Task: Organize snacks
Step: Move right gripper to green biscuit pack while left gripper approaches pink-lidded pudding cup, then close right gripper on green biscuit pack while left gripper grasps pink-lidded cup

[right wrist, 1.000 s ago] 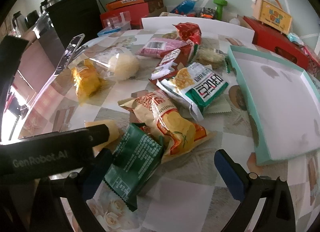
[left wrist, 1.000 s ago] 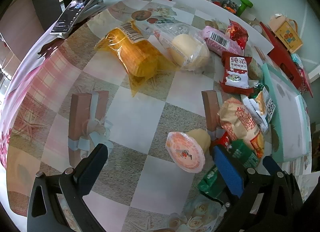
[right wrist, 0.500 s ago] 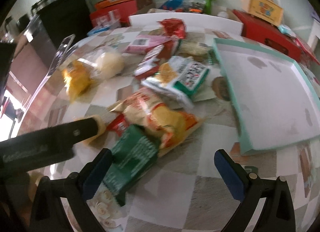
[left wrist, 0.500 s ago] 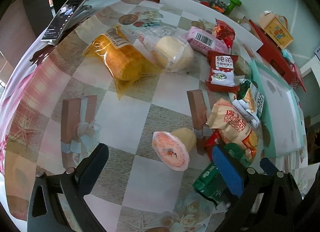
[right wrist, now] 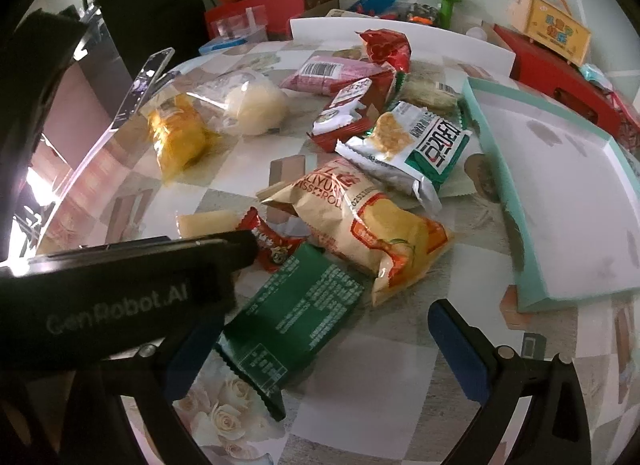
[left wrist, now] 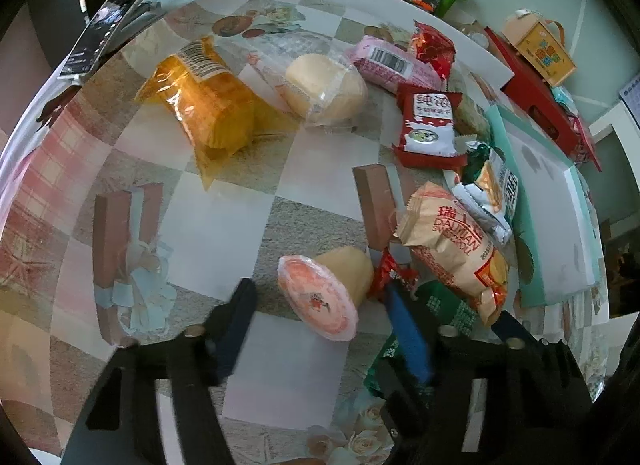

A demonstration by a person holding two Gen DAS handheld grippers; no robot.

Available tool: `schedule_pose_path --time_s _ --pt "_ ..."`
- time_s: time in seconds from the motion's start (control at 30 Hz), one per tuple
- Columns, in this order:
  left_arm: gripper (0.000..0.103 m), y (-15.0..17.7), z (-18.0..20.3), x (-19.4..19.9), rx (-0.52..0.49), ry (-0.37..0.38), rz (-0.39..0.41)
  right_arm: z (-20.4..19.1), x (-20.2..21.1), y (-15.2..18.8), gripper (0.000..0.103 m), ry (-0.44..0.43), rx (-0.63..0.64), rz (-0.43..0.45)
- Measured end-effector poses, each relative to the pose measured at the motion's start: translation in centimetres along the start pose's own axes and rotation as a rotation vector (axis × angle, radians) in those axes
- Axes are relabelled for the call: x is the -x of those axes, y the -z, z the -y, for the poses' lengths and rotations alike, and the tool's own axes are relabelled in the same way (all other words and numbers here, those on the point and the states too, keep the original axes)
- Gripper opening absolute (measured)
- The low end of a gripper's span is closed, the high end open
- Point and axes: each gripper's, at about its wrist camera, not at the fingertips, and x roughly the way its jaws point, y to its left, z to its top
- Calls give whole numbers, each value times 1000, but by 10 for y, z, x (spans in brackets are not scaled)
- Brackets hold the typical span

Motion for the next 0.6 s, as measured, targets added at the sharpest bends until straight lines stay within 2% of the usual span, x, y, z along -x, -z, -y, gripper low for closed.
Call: schedule_pose_path --time_s 0.1,0.5,0.6 --pt "50 0 -4 2 15 6 -1 5 2 0 103 0 -20 -3" --pt "49 -7 -19 5 77 13 15 42 12 1 98 43 -126 -32" --pt "49 -8 -19 6 80 12 19 42 13 0 98 20 -131 -17"
